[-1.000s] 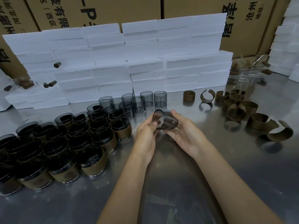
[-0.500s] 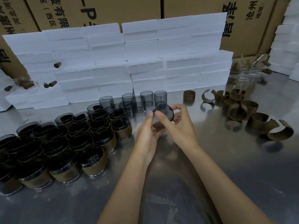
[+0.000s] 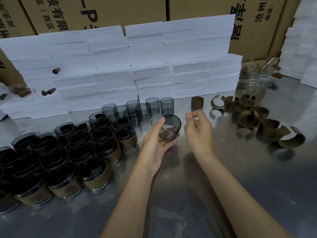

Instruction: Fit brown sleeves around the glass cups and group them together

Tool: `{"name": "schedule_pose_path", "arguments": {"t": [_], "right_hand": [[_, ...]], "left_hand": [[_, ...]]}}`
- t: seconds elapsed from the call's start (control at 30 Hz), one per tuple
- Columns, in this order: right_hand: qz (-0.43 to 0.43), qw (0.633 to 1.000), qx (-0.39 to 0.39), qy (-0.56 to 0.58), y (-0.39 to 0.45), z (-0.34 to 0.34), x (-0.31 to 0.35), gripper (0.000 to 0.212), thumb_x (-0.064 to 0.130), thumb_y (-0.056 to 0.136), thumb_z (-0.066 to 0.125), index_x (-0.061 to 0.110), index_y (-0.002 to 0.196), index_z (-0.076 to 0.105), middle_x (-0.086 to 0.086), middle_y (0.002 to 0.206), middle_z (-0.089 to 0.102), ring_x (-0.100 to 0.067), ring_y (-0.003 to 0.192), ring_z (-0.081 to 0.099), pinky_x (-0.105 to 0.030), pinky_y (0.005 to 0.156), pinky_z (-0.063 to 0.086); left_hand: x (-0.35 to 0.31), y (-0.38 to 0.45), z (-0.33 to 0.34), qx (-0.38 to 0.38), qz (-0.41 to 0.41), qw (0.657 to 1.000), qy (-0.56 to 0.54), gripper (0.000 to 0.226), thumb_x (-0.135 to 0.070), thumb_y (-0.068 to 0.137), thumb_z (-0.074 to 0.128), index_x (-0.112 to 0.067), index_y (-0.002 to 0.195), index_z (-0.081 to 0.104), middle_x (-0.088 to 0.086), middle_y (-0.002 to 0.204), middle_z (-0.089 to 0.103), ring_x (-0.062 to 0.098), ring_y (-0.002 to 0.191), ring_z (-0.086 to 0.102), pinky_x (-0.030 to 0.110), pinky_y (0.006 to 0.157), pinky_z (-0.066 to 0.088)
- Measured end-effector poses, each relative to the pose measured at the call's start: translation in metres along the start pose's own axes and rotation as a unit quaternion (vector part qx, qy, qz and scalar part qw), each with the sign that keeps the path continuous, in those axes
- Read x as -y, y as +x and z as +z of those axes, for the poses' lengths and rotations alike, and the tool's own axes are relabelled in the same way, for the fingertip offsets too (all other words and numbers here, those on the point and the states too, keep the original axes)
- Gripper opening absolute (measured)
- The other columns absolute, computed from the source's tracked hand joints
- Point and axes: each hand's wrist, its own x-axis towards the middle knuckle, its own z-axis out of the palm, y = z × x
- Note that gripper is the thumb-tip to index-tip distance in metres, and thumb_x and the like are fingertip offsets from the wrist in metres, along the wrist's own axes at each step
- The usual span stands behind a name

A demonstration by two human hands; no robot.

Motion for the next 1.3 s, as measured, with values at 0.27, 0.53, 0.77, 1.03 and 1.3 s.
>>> {"name": "schedule_pose_path", "arguments": {"t": [0.27,0.53,0.77,1.03,1.3], "right_hand": [[0.074,0.942,0.126,-0.301,0.082,-0.004,-0.041,0.061,0.015,0.097,0.052,0.021,0.155,0.034,-0.018,0.143,0.047,-0.036,0.134,0.045,-0.043,0.11,0.038],[0.112,0.889,0.168,-0.411,0.149,0.008,-0.054,0.078,0.021,0.099,0.048,0.034,0.164,0.009,-0.019,0.142,0.056,-0.041,0.135,0.047,-0.042,0.108,0.039],[0.089,0.903,0.135,-0.398,0.156,0.007,-0.06,0.04,0.029,0.101,0.046,0.016,0.138,0.049,-0.016,0.131,0.063,-0.038,0.121,0.056,-0.042,0.101,0.041],[-0.003,0.955,0.13,-0.265,0.095,-0.005,-0.012,0.02,0.032,0.091,0.059,0.018,0.078,0.054,0.002,0.073,0.06,-0.019,0.075,0.055,-0.031,0.063,0.039],[-0.129,0.929,0.211,-0.274,0.003,-0.016,0.043,0.013,0.01,0.09,0.049,0.022,0.086,0.046,0.003,0.078,0.056,-0.019,0.078,0.048,-0.036,0.065,0.038]], "left_hand": [[-0.006,0.01,-0.01,0.003,-0.035,0.984,-0.172,0.052,-0.022,0.082,0.076,-0.012,0.13,0.059,0.027,0.124,0.06,0.04,0.134,0.057,0.041,0.092,0.061],[-0.001,0.019,-0.014,0.031,-0.041,0.984,-0.169,0.053,-0.021,0.08,0.076,-0.011,0.129,0.058,0.026,0.123,0.06,0.036,0.133,0.058,0.043,0.091,0.061],[-0.001,0.02,-0.016,0.038,-0.052,0.983,-0.171,0.054,-0.023,0.078,0.077,-0.011,0.127,0.059,0.029,0.122,0.062,0.039,0.132,0.058,0.042,0.091,0.062],[-0.003,0.018,-0.015,0.017,-0.06,0.982,-0.177,0.038,-0.017,0.089,0.074,-0.009,0.123,0.059,0.028,0.117,0.06,0.04,0.133,0.057,0.044,0.089,0.063],[-0.004,0.015,-0.012,0.023,0.001,0.994,-0.105,0.033,-0.017,0.098,0.063,-0.011,0.13,0.06,0.022,0.119,0.068,0.027,0.101,0.068,0.039,0.09,0.06]]}}
